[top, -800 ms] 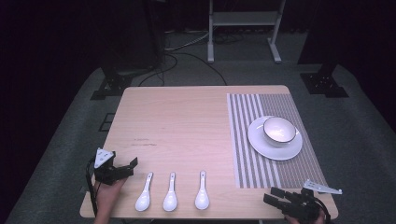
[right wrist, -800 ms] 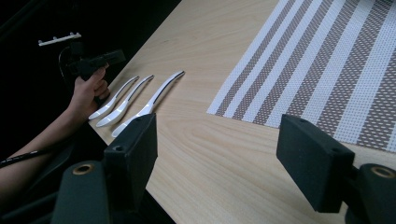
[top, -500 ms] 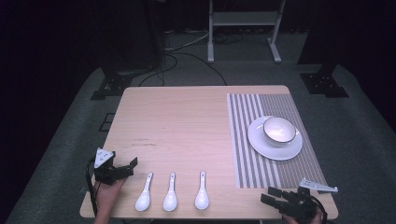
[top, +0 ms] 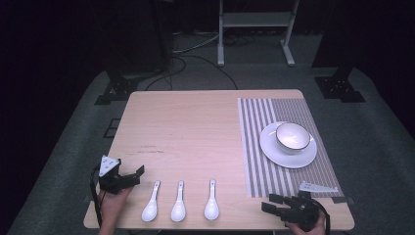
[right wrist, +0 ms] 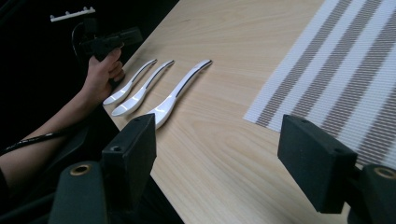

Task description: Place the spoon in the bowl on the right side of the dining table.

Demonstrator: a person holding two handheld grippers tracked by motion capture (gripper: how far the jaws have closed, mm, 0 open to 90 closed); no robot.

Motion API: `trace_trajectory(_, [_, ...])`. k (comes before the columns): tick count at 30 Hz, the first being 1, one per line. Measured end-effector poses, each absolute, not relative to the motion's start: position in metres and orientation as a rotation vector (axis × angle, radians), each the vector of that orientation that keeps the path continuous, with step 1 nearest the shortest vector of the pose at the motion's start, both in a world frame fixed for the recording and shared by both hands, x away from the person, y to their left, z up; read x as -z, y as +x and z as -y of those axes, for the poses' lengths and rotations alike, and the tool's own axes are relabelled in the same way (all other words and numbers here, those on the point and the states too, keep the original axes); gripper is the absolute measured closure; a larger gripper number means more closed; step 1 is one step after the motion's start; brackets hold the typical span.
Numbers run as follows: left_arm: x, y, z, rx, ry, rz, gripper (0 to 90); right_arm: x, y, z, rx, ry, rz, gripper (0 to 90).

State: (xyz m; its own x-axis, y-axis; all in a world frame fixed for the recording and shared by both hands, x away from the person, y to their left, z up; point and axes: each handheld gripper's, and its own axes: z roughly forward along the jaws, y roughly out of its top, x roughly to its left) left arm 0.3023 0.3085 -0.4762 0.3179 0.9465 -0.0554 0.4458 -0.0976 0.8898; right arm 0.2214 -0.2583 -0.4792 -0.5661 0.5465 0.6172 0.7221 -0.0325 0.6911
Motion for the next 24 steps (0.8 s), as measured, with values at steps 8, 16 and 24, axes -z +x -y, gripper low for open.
trace_trajectory(8, [0.476, 0.302, -0.308, -0.711, 1.705, -1.259, 0.5, 0.476, 0.229, 0.234, 1.585, -1.315, 2.112, 26.6])
trace_trajectory(16, [0.476, 0.302, -0.309, -0.704, 1.699, -1.262, 0.6, 0.472, 0.236, 0.223, 1.570, -1.287, 2.102, 26.5])
trace_trajectory(24, [0.476, 0.302, -0.309, -0.703, 1.699, -1.262, 0.5, 0.465, 0.244, 0.211, 1.561, -1.258, 2.094, 26.6])
